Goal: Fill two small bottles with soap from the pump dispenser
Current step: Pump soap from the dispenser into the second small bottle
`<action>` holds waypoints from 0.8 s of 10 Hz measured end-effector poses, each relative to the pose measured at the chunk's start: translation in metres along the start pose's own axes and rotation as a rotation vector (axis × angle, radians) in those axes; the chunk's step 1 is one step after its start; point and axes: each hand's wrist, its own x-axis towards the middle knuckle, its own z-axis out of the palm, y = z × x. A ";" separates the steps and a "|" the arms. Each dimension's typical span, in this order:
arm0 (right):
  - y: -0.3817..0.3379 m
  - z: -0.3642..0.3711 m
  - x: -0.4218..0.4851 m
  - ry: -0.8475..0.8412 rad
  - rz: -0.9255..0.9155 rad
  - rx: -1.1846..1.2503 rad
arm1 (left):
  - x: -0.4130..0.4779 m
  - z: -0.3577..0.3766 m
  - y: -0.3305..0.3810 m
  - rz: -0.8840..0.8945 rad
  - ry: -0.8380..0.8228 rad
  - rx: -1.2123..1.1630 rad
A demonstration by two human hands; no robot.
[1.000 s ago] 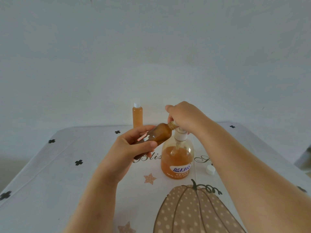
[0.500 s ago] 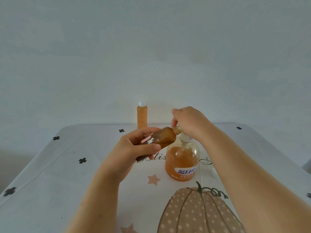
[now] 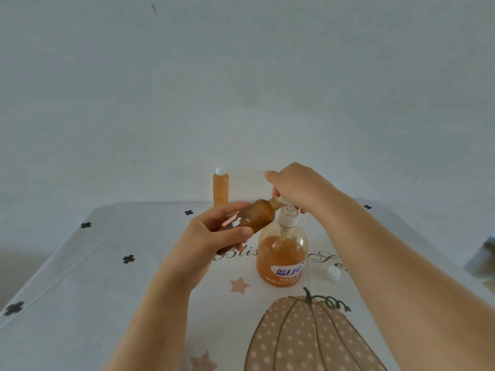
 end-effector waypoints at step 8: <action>0.010 0.014 -0.003 -0.067 -0.077 0.090 | 0.001 -0.007 -0.005 -0.045 -0.014 0.080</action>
